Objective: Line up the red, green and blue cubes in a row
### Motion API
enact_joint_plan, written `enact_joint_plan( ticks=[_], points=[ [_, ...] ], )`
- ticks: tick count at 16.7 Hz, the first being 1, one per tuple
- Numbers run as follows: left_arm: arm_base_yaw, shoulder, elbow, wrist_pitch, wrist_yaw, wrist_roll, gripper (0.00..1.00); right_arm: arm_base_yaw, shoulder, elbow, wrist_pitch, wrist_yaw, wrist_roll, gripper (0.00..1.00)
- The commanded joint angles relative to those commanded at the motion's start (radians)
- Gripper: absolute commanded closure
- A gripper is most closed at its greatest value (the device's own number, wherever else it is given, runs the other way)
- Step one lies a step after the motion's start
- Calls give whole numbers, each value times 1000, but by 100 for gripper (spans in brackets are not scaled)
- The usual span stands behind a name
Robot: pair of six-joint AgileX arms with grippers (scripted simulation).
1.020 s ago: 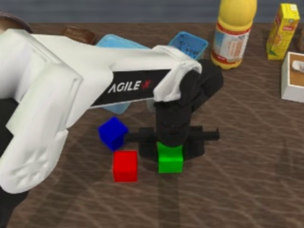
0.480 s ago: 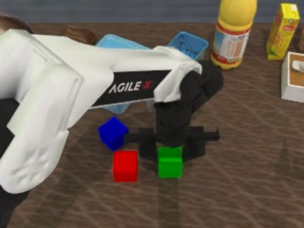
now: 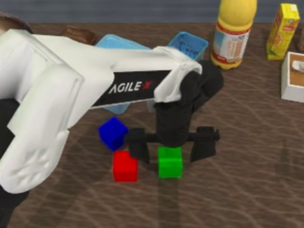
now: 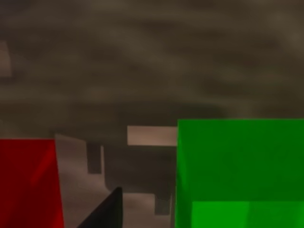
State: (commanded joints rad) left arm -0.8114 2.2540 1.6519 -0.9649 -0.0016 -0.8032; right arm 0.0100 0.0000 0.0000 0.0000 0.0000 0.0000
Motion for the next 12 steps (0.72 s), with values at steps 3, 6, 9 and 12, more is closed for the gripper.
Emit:
enact_joint_plan(
  ticks=[3, 6, 9, 12],
  points=[
    [0, 0, 0, 0, 0, 0, 0, 0, 0, 0, 0, 0, 0, 0],
    [1, -1, 3, -4, 0, 0, 0, 0, 0, 0, 0, 0, 0, 0],
    [6, -19, 58, -77, 0, -2, 0, 0, 0, 0, 0, 0, 0, 0],
    [15, -52, 134, -198, 0, -4, 0, 0, 0, 0, 0, 0, 0, 0]
  ],
)
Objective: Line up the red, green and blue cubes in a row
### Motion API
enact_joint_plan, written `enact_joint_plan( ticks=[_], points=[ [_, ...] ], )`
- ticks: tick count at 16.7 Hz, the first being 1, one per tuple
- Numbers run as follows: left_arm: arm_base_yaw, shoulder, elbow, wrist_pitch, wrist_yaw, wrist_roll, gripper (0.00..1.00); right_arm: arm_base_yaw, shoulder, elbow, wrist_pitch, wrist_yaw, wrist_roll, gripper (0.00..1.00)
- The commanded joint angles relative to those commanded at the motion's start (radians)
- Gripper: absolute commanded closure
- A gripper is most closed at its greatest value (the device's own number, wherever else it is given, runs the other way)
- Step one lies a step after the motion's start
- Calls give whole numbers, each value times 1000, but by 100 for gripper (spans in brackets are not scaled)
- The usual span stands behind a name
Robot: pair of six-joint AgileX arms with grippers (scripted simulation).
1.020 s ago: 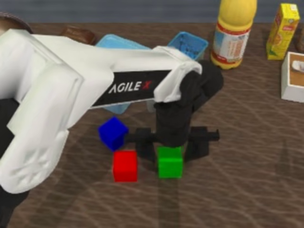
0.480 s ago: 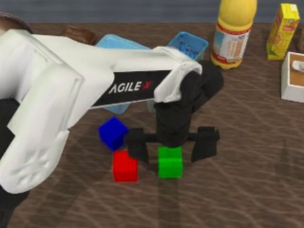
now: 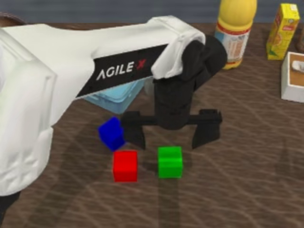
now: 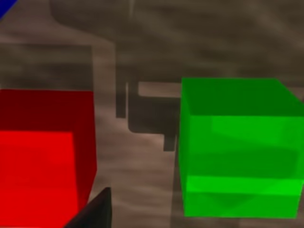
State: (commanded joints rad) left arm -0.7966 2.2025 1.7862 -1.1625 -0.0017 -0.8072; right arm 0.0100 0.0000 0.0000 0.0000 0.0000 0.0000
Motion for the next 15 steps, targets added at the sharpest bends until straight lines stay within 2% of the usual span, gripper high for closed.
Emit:
enact_joint_plan(
  ticks=[9, 12, 15],
  points=[
    [8, -17, 31, -37, -1, 35, 0, 0, 0, 0, 0, 0, 0, 0],
    [44, -20, 19, -30, -1, 158, 0, 0, 0, 0, 0, 0, 0, 0],
    [100, -25, -4, -20, 1, 360, 0, 0, 0, 0, 0, 0, 0, 0]
  ],
)
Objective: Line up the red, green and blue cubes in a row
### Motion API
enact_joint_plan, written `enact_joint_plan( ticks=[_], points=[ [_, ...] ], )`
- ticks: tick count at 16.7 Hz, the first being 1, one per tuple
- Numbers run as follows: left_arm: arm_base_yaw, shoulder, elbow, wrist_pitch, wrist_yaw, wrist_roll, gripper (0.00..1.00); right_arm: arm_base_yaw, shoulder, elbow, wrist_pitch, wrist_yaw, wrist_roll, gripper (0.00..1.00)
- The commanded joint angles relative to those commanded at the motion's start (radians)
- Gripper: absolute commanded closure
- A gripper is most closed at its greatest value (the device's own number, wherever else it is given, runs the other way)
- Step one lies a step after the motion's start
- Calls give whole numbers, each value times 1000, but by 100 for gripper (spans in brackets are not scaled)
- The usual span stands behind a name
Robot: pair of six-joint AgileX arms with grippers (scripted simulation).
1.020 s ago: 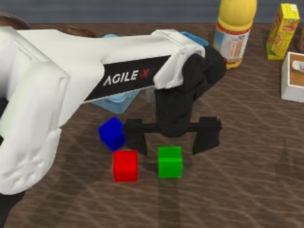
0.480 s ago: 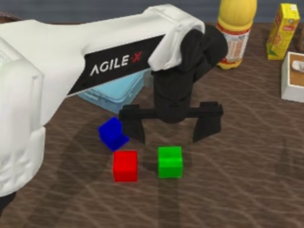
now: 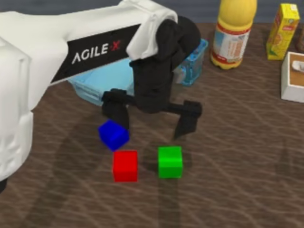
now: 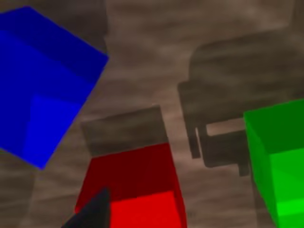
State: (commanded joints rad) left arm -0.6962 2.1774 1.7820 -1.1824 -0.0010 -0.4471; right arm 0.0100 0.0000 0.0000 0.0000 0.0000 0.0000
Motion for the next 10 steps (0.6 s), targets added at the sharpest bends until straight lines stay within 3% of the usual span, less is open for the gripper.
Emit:
enact_joint_plan(
  ticks=[6, 10],
  points=[
    [131, -18, -61, 26, 5, 502, 0, 0, 0, 0, 0, 0, 0, 0],
    [200, -37, -90, 47, 4, 731, 0, 0, 0, 0, 0, 0, 0, 0]
  ],
)
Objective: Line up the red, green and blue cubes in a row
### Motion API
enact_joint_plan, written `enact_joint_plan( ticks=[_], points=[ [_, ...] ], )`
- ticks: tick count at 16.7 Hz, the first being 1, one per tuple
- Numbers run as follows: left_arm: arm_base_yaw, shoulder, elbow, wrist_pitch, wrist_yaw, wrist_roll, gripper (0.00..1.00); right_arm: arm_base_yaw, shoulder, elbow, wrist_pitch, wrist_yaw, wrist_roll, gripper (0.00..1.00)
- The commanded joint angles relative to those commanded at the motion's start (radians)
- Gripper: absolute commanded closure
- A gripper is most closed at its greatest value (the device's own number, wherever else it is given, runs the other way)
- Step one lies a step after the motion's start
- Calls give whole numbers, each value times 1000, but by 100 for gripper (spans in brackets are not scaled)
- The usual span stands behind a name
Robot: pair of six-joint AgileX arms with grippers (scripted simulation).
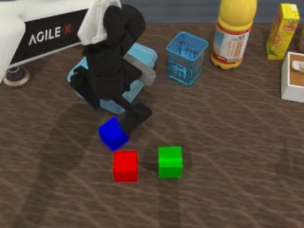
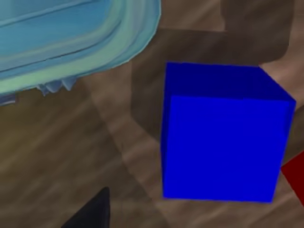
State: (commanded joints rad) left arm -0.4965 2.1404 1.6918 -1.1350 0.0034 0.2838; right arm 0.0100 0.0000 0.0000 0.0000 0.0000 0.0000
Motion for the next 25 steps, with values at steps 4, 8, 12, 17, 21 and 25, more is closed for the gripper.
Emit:
enact_joint_plan(
  ticks=[4, 8, 12, 17, 21, 25],
  points=[
    [23, -11, -8, 11, -1, 62, 0, 0, 0, 0, 0, 0, 0, 0],
    [18, -5, -7, 12, -1, 60, 0, 0, 0, 0, 0, 0, 0, 0],
    [22, 32, -67, 112, -1, 60, 0, 0, 0, 0, 0, 0, 0, 0],
    [24, 103, -171, 289, 0, 64, 0, 0, 0, 0, 0, 0, 0, 0],
    [24, 113, -185, 311, 0, 65, 0, 0, 0, 0, 0, 0, 0, 0],
    [24, 113, -185, 311, 0, 65, 23, 0, 0, 0, 0, 0, 0, 0]
  ],
)
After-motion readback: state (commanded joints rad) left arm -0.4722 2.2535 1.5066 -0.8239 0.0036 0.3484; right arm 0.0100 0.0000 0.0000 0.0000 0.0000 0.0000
